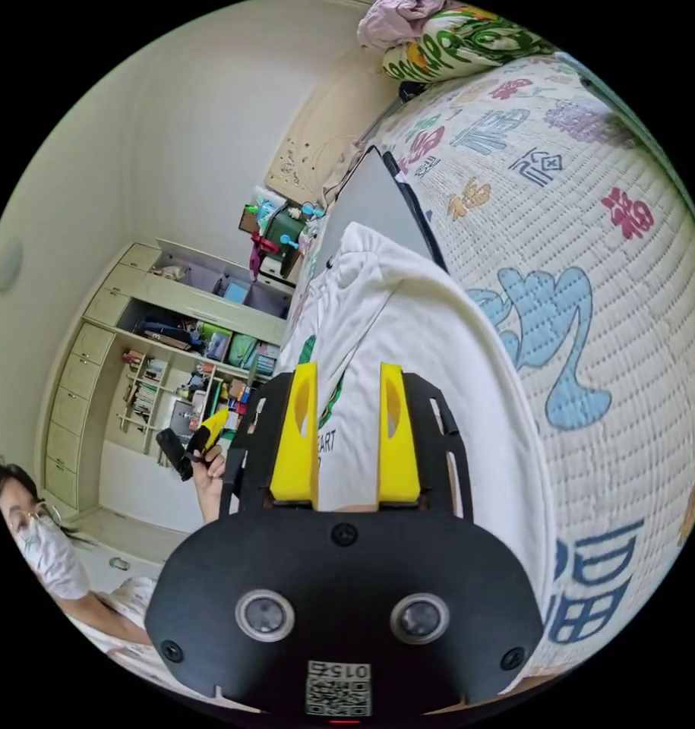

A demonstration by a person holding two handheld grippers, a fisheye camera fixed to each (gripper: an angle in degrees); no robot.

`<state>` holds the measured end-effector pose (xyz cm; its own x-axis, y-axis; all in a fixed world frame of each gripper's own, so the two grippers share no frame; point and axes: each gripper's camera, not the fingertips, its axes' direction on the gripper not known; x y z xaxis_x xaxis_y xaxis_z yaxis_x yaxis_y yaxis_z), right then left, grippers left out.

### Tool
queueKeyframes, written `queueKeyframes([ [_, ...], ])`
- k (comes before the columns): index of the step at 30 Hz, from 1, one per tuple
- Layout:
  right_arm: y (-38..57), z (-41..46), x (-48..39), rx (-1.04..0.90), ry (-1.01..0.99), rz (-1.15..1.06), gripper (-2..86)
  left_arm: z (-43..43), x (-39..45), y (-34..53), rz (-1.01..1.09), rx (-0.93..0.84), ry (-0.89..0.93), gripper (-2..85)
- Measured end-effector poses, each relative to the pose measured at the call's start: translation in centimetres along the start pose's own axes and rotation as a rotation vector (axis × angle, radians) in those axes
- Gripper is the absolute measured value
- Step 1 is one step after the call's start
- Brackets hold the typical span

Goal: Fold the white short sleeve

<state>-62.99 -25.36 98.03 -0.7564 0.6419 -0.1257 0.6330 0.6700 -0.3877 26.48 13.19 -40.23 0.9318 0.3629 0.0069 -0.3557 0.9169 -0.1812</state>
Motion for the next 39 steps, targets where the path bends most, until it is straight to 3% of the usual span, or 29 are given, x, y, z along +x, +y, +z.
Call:
queueKeyframes([
  [3, -8.6, 0.9, -0.6, -0.021, -0.008, 0.016, 12.5, 6.2, 1.5, -7.1, 0.032, 0.044, -0.014, 10.2],
  [8, -18.3, 3.8, -2.3, -0.033, -0.008, 0.033, 11.3, 27.9, -1.7, -19.0, -0.026, -0.239, -0.039, 12.4],
  [11, -20.7, 4.7, -2.7, -0.026, -0.025, 0.035, 10.2, 37.8, -2.7, -21.8, -0.029, -0.318, -0.117, 12.8],
  [15, -21.2, 5.1, -1.5, 0.011, -0.058, 0.044, 7.1, 45.9, -4.2, -23.7, -0.085, -0.367, -0.158, 11.8],
  [18, -20.2, 5.7, 1.0, 0.017, -0.102, 0.057, 3.3, 48.1, -4.2, -25.5, -0.091, -0.265, -0.105, 5.6],
  [25, -12.9, 6.8, 6.6, 0.153, -0.027, 0.047, 0.7, 55.3, 0.2, -31.2, 0.039, -0.343, -0.195, 0.6],
  [30, -4.5, 15.0, 5.9, -0.007, -0.021, -0.219, 5.6, 57.3, 0.2, -32.0, 0.05, -0.365, -0.207, 0.5],
  [34, 6.2, 27.5, 0.6, -0.116, 0.458, -0.619, 9.1, 57.4, -2.1, -31.1, 0.006, -0.347, -0.187, 0.6],
  [39, 16.7, 39.9, 4.9, -0.217, 0.672, -0.831, 7.5, 57.6, -4.5, -30.7, -0.046, -0.332, -0.158, 0.6],
])
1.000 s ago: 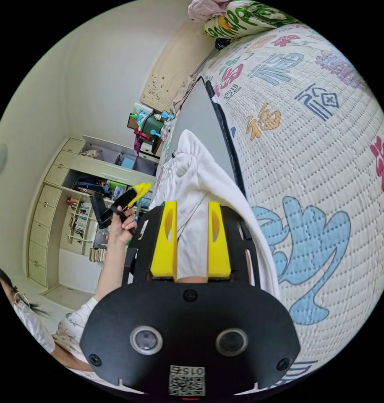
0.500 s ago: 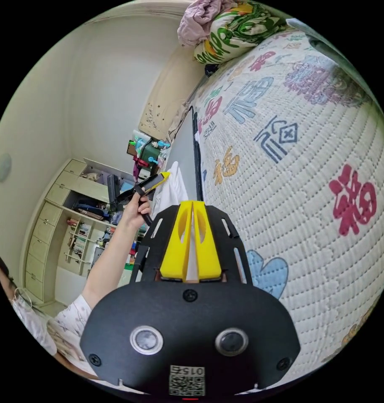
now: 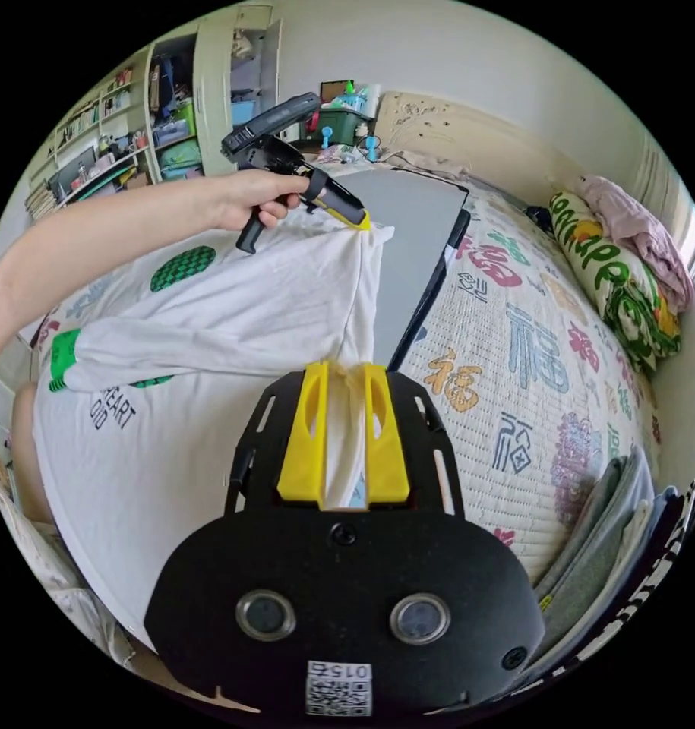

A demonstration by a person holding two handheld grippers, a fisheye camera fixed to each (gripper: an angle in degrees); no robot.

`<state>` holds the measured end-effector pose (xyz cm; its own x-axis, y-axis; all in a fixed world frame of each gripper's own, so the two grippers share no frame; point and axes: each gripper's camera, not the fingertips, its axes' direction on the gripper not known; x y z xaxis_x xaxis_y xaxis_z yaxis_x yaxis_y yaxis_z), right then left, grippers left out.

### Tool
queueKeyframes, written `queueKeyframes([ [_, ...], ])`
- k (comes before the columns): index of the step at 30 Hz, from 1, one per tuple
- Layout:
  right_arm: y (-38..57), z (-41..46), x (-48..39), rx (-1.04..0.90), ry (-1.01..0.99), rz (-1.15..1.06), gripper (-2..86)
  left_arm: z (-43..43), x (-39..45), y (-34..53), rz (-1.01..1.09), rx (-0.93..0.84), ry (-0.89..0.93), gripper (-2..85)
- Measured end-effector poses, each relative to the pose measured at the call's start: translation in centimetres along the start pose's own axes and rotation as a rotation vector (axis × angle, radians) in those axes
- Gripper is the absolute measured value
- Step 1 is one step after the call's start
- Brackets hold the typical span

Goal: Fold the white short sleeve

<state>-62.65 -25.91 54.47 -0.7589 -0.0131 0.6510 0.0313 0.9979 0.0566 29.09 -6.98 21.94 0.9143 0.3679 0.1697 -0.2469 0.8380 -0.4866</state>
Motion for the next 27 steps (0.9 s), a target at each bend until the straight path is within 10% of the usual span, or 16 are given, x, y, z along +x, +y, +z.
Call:
queueKeyframes([
  [15, 24.3, 15.4, 3.0, 0.079, -0.029, 0.314, 3.9, -0.1, 0.0, -0.6, 0.052, -0.008, -0.185, 4.3],
  [27, 43.2, -3.5, -12.4, 0.246, -0.32, -0.01, 5.7, -28.0, -9.3, 37.6, 0.077, 0.047, 0.083, 5.5],
])
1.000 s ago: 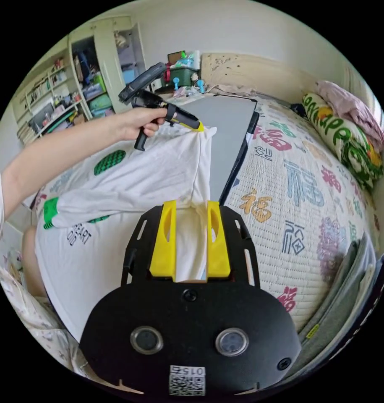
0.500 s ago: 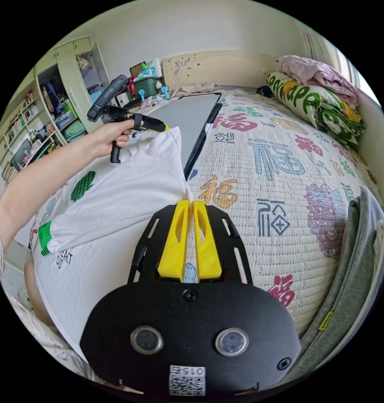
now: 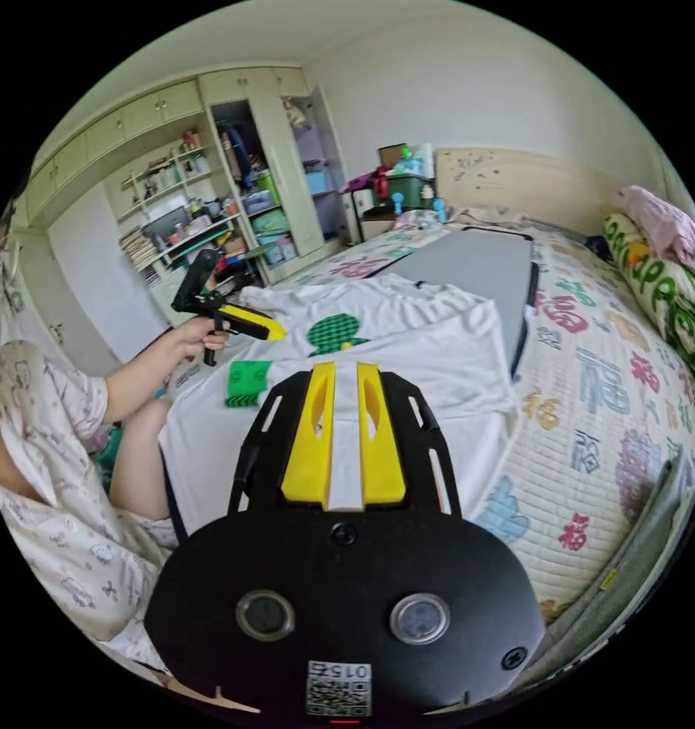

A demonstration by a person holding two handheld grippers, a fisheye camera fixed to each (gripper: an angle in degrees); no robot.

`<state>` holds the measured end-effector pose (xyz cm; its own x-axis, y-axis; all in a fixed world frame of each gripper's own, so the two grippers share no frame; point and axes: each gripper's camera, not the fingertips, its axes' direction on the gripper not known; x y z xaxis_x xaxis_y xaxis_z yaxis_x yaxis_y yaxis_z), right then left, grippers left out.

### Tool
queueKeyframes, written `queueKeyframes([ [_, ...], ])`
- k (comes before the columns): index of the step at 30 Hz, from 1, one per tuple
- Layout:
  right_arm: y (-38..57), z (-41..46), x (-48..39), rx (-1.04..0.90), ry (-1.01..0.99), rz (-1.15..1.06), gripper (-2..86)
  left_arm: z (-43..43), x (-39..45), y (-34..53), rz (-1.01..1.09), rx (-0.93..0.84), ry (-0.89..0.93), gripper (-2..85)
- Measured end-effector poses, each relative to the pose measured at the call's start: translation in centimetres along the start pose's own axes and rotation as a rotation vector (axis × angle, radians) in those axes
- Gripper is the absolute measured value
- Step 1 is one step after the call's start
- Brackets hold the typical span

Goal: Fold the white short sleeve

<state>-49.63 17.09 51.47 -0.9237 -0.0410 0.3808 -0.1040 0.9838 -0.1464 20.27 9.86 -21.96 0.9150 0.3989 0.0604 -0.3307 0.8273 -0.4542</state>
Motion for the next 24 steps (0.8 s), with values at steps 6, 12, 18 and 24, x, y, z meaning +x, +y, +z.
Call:
queueKeyframes([
  [6, 5.5, 7.8, -12.7, -0.205, -0.145, -0.085, 7.8, -5.2, -1.7, 11.4, -0.084, 0.126, -0.11, 7.8],
  [12, 8.2, 11.5, -12.5, -0.306, -0.085, -0.027, 7.9, -7.9, -4.8, 10.8, -0.026, 0.019, 0.075, 7.6],
  [18, 12.1, 10.4, -6.7, -0.428, -0.038, 0.104, 2.8, -11.5, -4.9, 10.4, 0.108, -0.116, 0.226, 7.2],
  [24, 13.4, 4.1, 1.2, -0.434, -0.065, 0.189, 0.3, -15.2, -6.2, 10.4, 0.135, -0.137, 0.279, 7.0],
])
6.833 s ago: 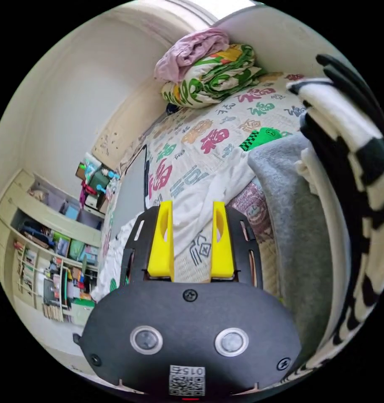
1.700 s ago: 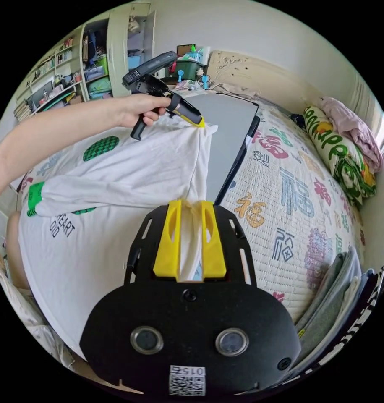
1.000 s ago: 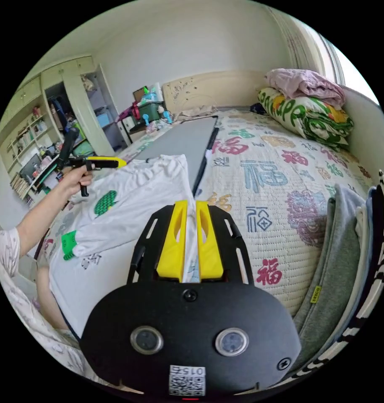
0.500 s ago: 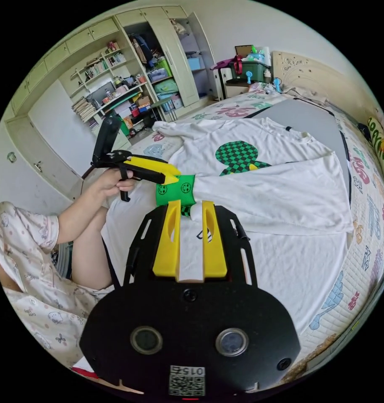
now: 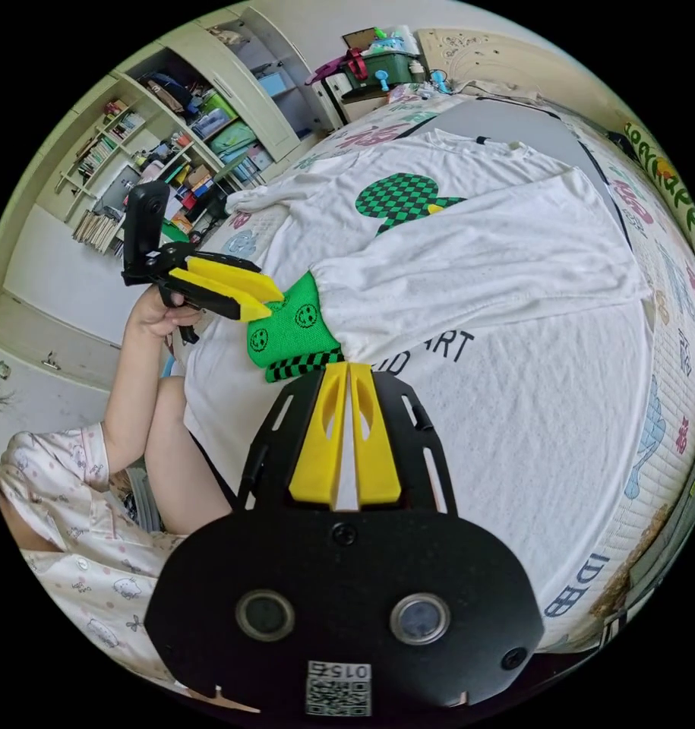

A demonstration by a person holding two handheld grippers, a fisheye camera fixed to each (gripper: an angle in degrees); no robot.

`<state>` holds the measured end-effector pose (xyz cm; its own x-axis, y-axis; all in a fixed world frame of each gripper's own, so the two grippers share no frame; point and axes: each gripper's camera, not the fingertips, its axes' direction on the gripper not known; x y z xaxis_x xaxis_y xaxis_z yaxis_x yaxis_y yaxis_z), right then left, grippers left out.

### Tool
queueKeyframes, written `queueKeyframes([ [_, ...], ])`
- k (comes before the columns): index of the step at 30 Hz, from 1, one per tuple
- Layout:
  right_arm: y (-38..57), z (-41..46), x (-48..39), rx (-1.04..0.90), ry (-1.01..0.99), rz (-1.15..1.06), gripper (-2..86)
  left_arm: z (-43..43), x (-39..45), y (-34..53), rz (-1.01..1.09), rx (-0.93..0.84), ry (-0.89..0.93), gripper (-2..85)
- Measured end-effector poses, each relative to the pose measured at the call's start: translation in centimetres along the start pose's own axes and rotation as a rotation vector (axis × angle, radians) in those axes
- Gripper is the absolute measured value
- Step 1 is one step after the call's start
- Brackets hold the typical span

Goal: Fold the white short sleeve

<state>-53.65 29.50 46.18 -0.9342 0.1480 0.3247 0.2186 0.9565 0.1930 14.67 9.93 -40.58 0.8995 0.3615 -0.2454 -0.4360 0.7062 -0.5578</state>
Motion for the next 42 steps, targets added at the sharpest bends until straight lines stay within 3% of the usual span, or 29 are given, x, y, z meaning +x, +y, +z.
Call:
queueKeyframes([
  [4, -0.9, -3.8, 4.2, -0.003, 0.029, 0.001, 0.0, -6.5, -2.5, 2.4, -0.144, 0.284, 0.074, 7.1],
  [7, -1.6, -6.4, 7.5, 0.007, 0.042, -0.001, 0.4, -7.2, -3.2, 2.1, -0.25, 0.321, -0.009, 7.6],
  [18, -3.2, -20.5, 28.2, 0.149, -0.15, 0.316, 10.1, -2.0, -1.8, -2.3, -0.288, 0.1, 0.015, 7.5],
  [22, -4.4, -21.4, 35.5, 0.132, -0.21, 0.37, 8.9, -2.0, -0.4, -1.2, -0.299, 0.106, 0.036, 6.0],
  [27, -4.0, -21.3, 41.8, 0.124, -0.274, 0.391, 1.4, -2.2, 3.1, -0.5, -0.244, 0.09, -0.008, 2.6],
  [33, 0.3, -21.7, 45.5, 0.111, -0.182, 0.335, -0.3, -2.7, 7.2, 0.7, -0.216, 0.076, -0.09, 1.4],
  [42, 5.8, -12.2, 47.4, 0.004, 0.135, 0.155, -0.4, 0.5, 14.6, 1.6, -0.127, -0.044, -0.275, 1.6],
])
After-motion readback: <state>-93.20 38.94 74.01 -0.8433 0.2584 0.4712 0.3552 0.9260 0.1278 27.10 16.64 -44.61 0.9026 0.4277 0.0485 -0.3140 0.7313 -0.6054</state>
